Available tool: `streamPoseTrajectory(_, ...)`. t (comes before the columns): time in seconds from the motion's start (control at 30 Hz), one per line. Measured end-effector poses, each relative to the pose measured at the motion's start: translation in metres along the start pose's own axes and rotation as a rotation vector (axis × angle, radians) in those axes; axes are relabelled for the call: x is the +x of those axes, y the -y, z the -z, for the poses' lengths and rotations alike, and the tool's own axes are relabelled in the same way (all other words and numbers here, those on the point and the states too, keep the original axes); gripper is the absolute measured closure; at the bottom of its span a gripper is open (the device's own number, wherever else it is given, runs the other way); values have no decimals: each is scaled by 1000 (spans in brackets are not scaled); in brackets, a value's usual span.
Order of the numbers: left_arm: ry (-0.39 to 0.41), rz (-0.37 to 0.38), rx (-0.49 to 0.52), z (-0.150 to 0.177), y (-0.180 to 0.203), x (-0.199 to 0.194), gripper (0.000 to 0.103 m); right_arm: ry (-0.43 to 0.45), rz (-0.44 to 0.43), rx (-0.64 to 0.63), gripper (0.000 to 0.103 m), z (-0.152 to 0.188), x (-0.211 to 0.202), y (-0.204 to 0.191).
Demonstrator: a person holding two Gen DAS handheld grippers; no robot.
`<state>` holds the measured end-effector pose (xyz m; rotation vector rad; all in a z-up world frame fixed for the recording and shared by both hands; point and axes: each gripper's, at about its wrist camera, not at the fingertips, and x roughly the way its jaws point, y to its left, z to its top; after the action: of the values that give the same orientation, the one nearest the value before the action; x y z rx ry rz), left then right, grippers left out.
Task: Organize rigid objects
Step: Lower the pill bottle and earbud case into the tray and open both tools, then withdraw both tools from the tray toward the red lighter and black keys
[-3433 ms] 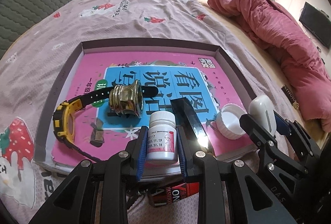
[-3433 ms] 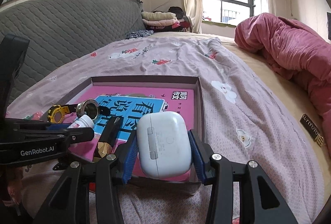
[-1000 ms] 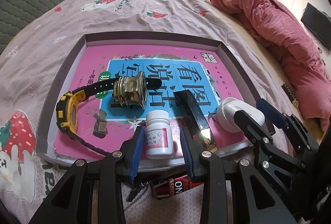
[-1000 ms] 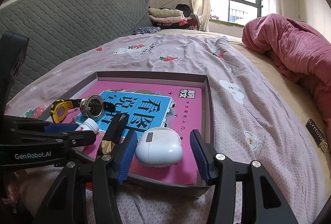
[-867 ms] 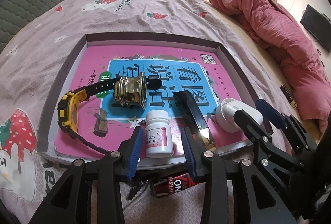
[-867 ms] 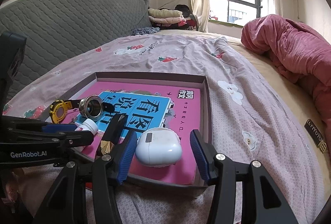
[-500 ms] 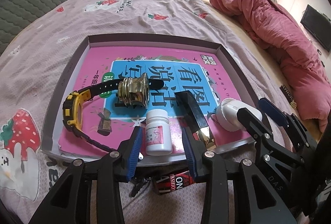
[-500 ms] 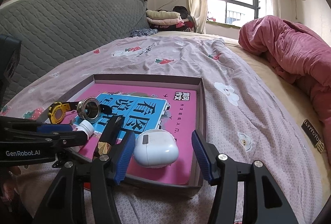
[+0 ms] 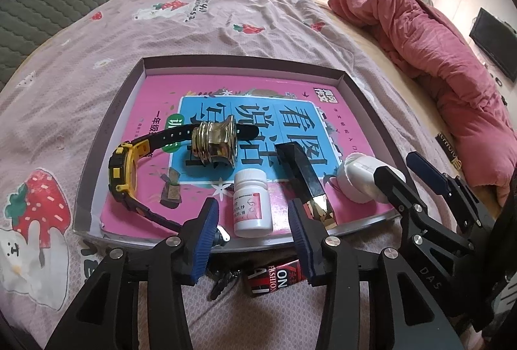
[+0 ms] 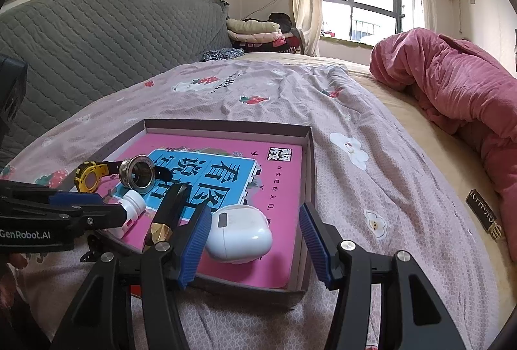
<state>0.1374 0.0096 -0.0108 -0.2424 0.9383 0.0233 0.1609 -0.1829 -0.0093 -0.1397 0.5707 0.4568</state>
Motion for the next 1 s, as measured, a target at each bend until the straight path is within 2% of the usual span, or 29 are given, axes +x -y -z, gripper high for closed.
streamPoseTrajectory(0.53, 25, -9, -26, 6, -17, -24, 56, 15, 12, -35, 47, 5, -19, -7)
streamPoseTrajectory(1.0, 38, -27, -43, 21, -45, -54, 56, 31, -26, -126, 47, 7, -50, -42)
